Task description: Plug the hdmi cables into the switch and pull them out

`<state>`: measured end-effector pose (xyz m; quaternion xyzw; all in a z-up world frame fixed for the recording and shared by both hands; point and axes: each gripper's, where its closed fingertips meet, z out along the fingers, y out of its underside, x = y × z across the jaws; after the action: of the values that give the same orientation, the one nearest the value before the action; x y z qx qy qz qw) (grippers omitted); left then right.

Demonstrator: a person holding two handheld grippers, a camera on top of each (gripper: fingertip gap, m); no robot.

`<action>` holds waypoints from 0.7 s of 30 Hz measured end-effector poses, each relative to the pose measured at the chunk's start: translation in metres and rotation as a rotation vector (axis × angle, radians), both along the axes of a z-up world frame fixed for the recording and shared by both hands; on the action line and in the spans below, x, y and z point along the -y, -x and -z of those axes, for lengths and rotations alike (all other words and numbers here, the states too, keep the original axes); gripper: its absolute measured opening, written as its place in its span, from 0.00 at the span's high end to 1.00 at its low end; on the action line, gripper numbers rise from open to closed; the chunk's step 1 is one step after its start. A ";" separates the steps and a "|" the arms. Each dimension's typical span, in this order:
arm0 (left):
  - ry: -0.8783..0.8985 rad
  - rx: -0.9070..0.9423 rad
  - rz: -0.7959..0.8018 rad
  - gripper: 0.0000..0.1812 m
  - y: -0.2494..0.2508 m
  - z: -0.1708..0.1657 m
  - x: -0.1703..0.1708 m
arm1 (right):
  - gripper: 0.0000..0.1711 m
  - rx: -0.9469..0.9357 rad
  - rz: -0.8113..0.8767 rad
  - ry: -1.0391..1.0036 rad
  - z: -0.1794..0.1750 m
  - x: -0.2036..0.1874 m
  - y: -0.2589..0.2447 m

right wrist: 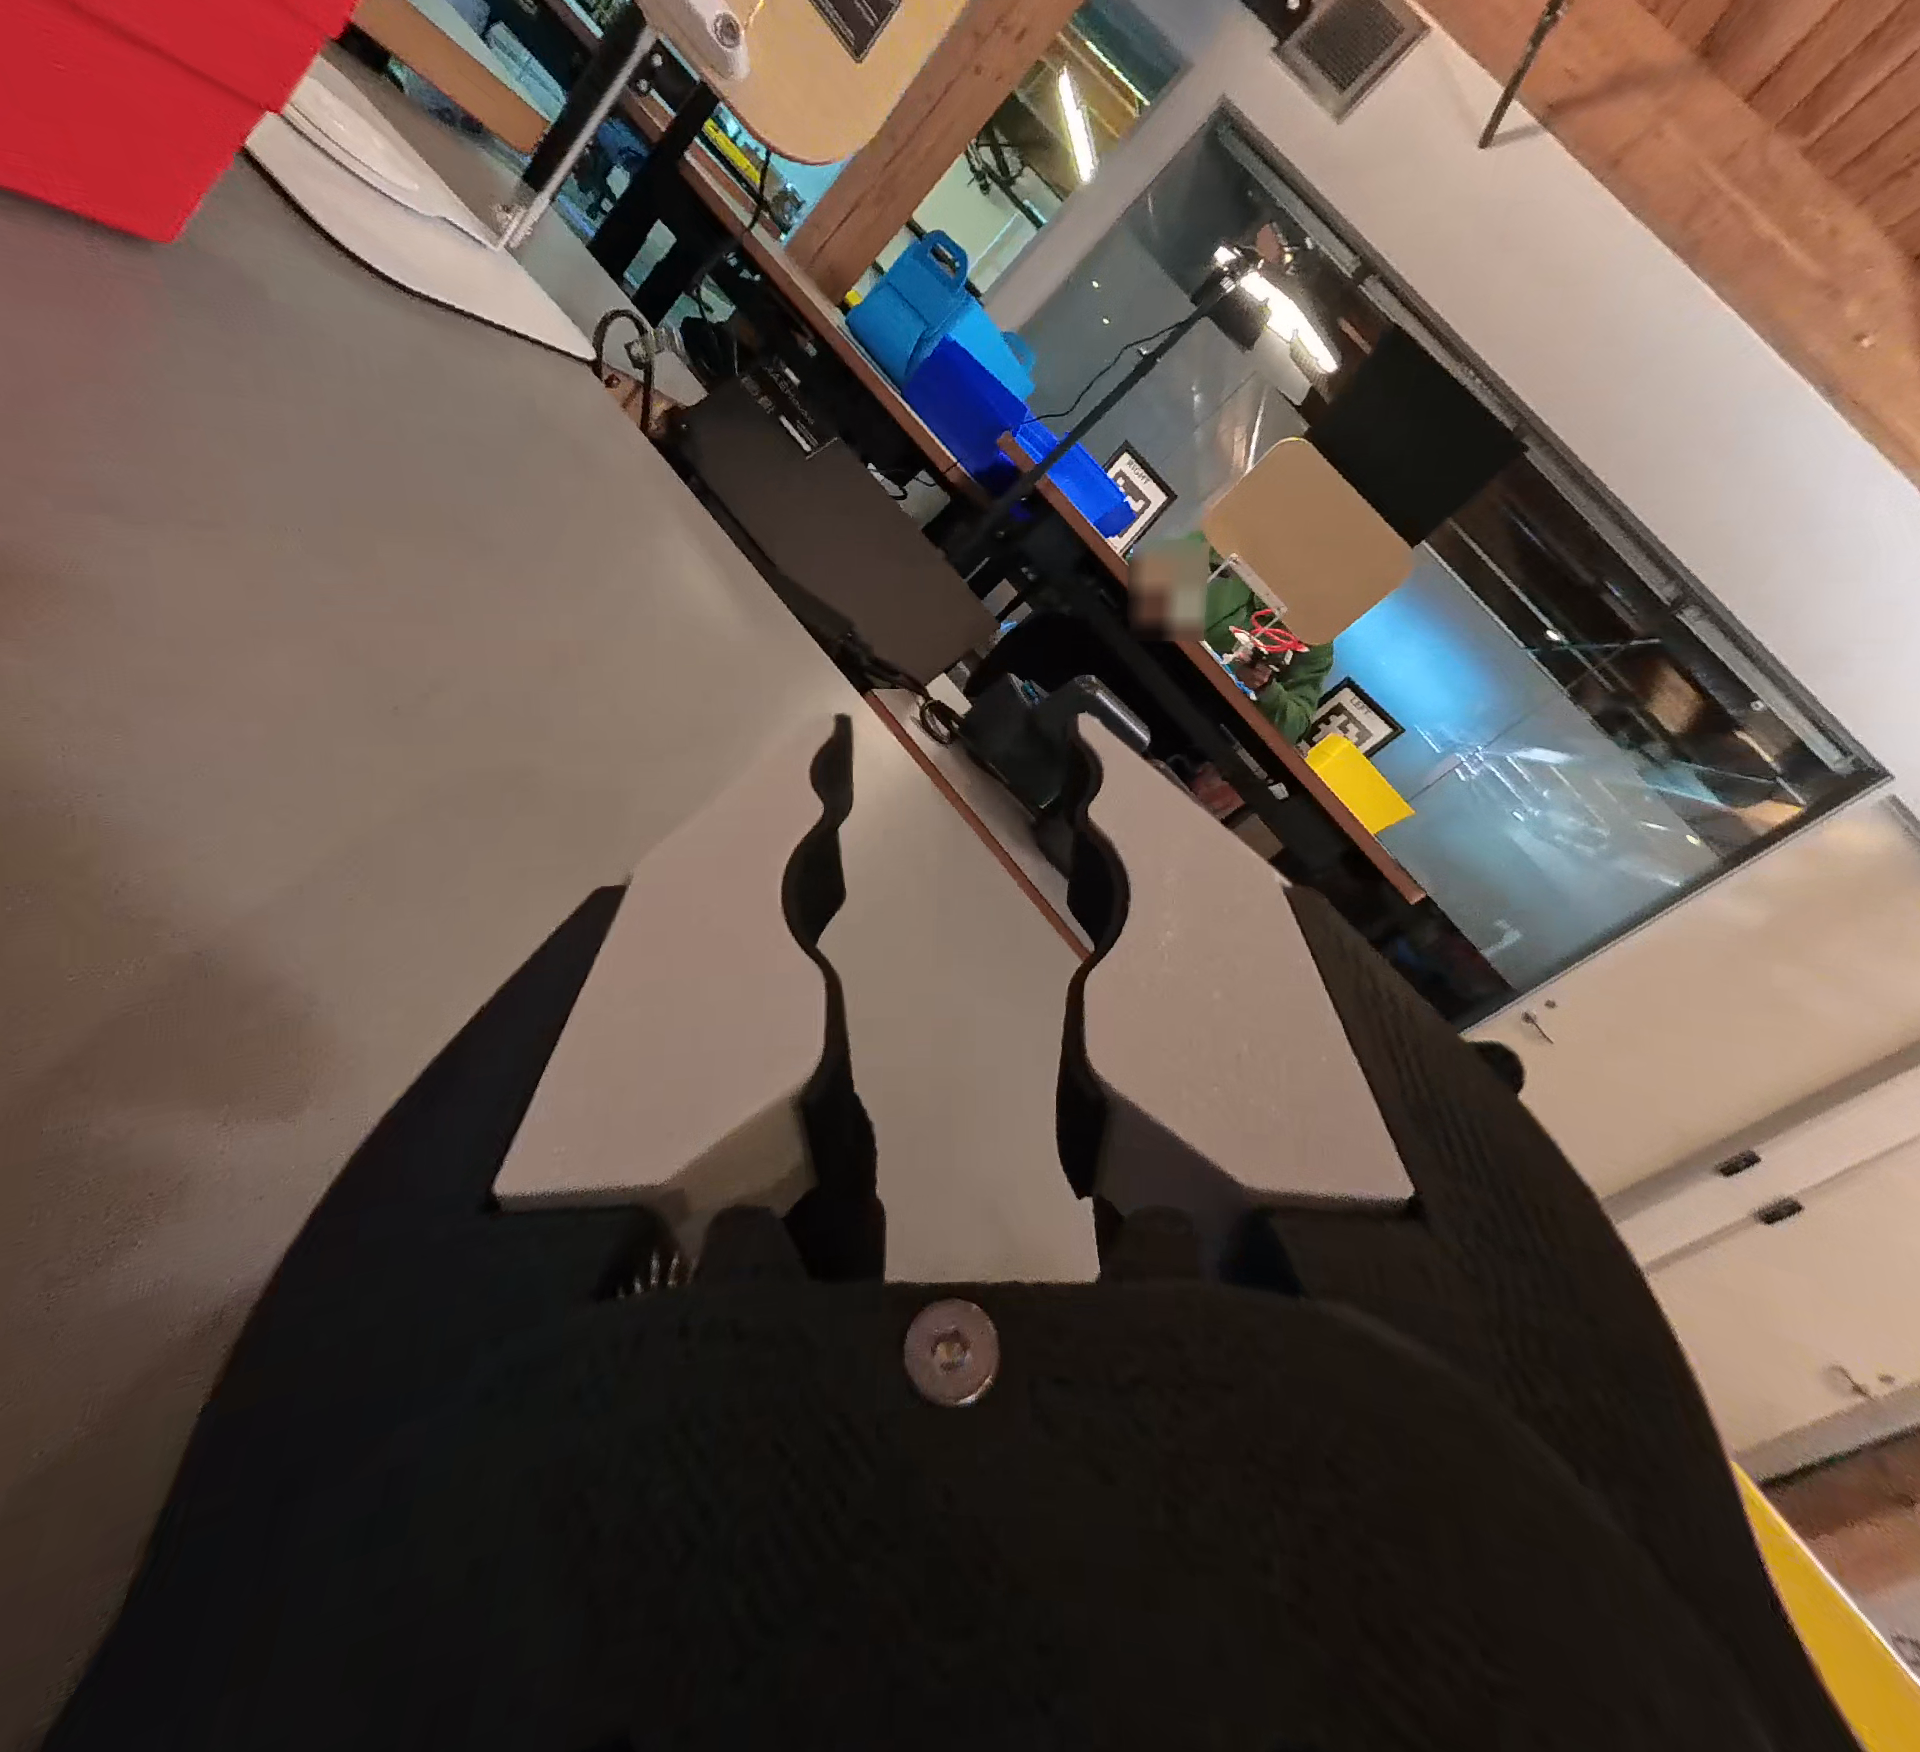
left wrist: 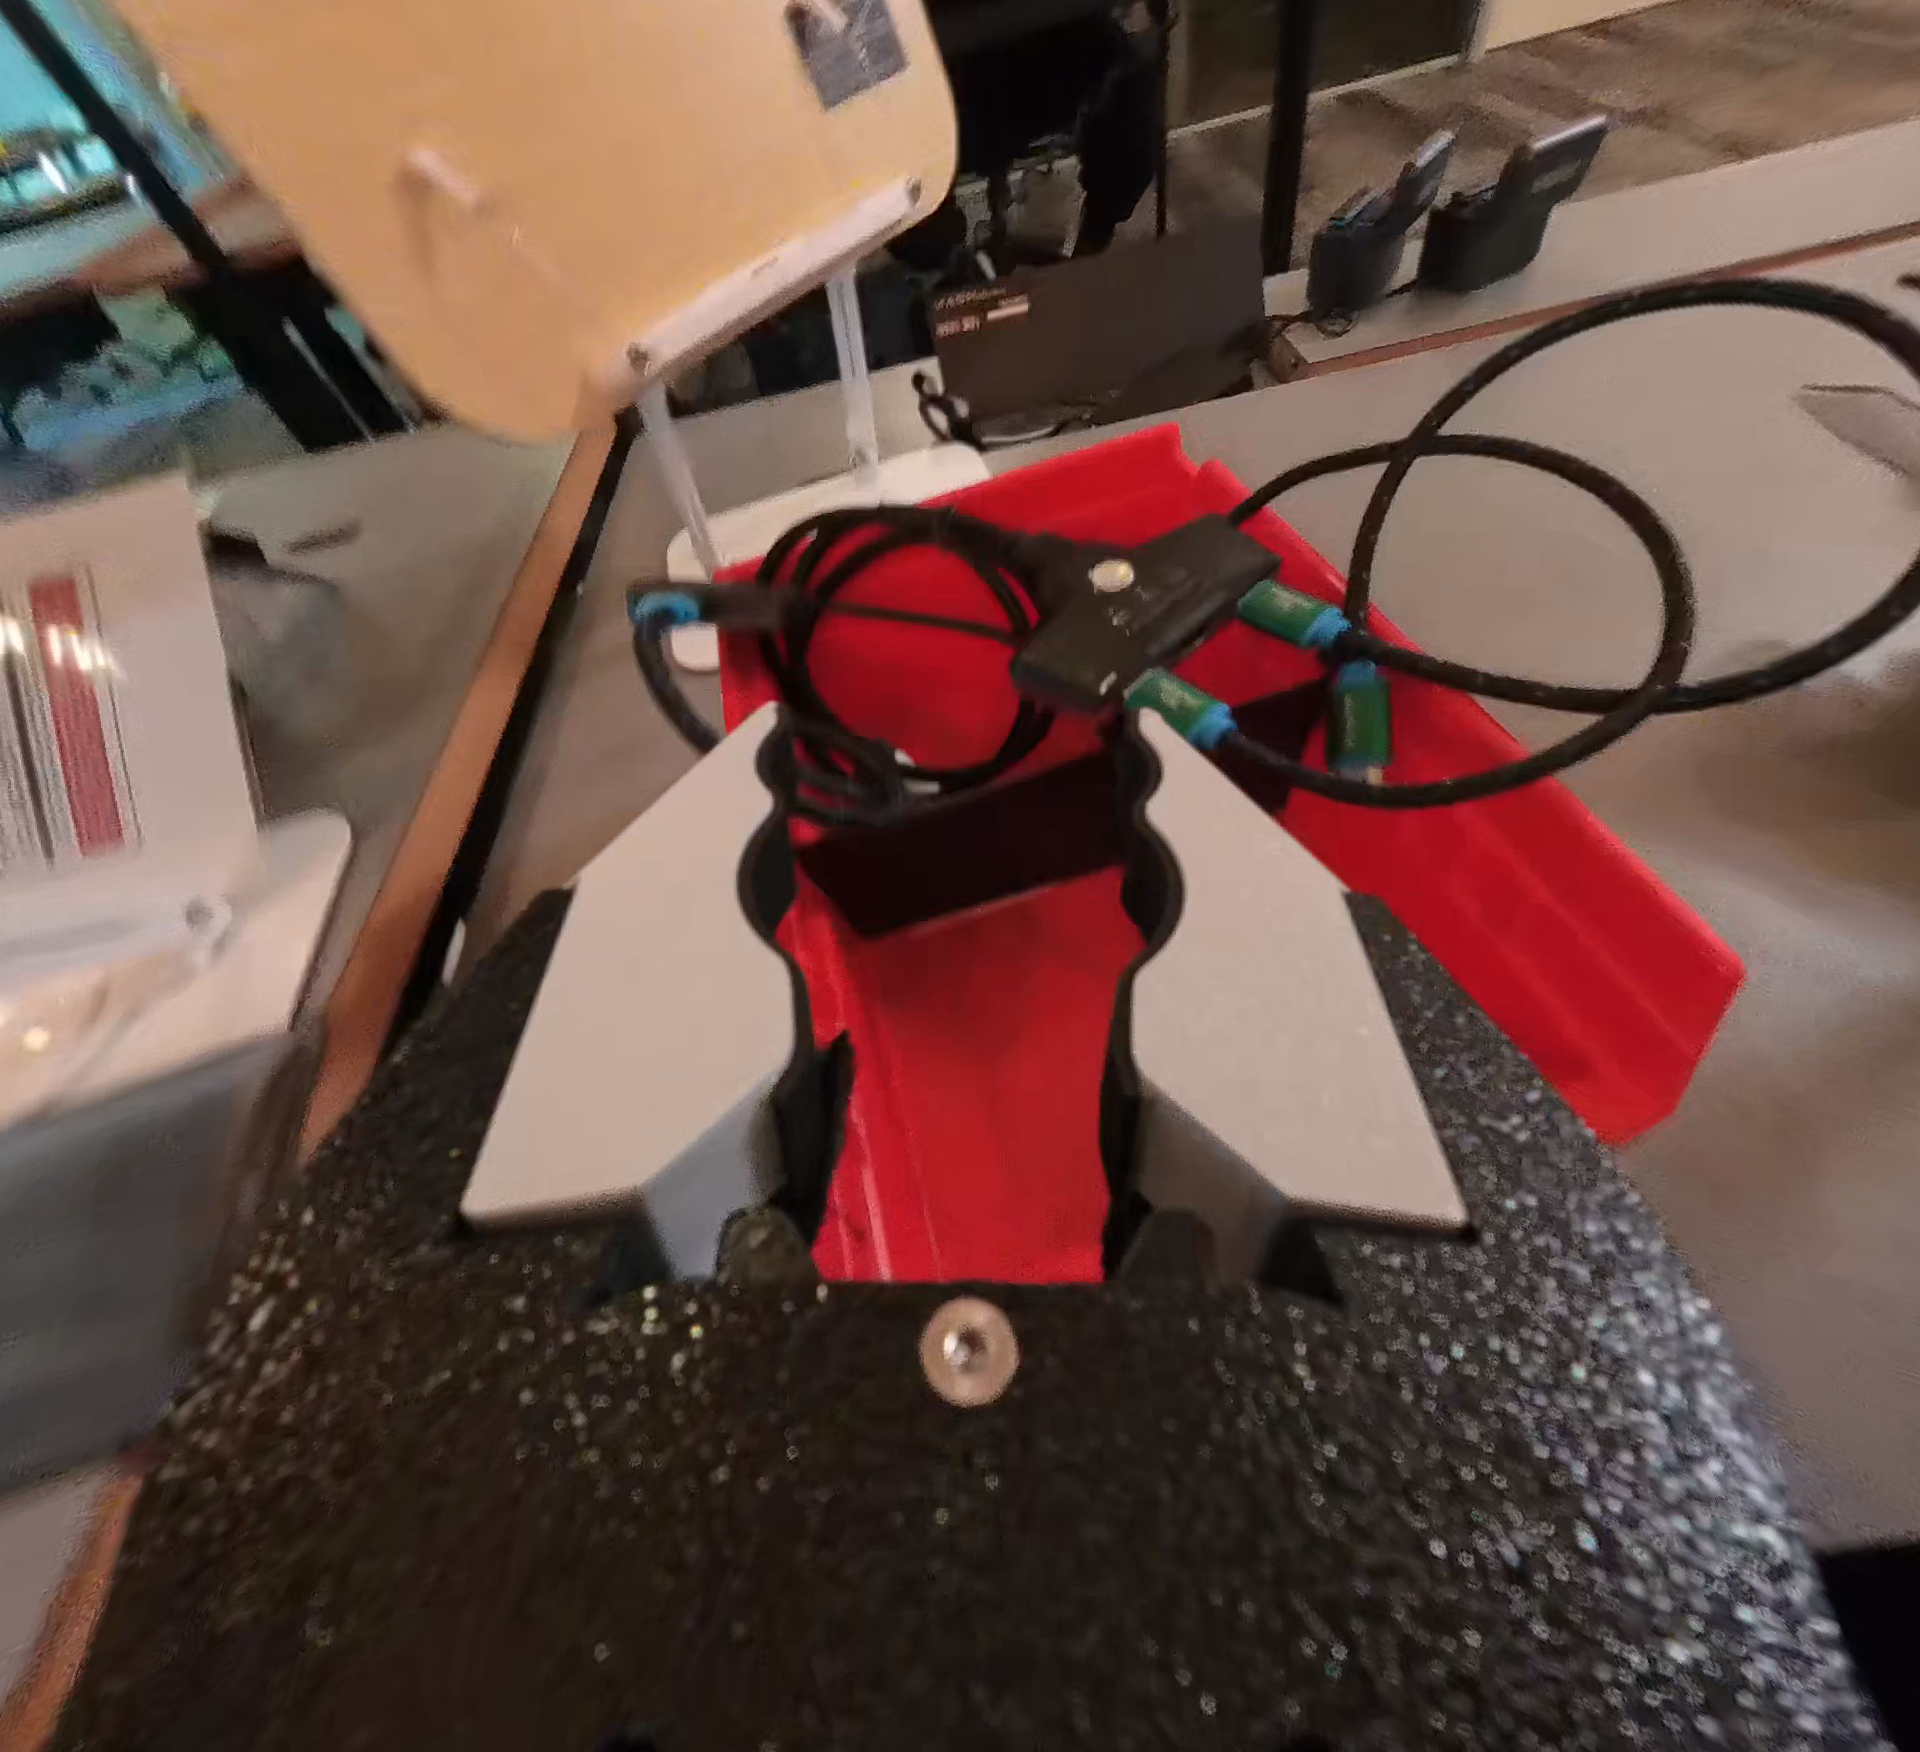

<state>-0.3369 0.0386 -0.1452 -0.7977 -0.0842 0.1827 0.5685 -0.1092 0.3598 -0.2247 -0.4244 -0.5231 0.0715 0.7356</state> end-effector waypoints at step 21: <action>1.238 -0.880 0.183 0.64 0.139 0.074 -0.096 | 0.79 -0.036 0.010 0.164 0.010 -0.018 -0.004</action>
<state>-0.4760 0.1343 -0.2196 -0.8284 0.3340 0.4496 0.0120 -0.1053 0.3775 -0.2348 -0.4845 -0.5001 0.1182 0.7079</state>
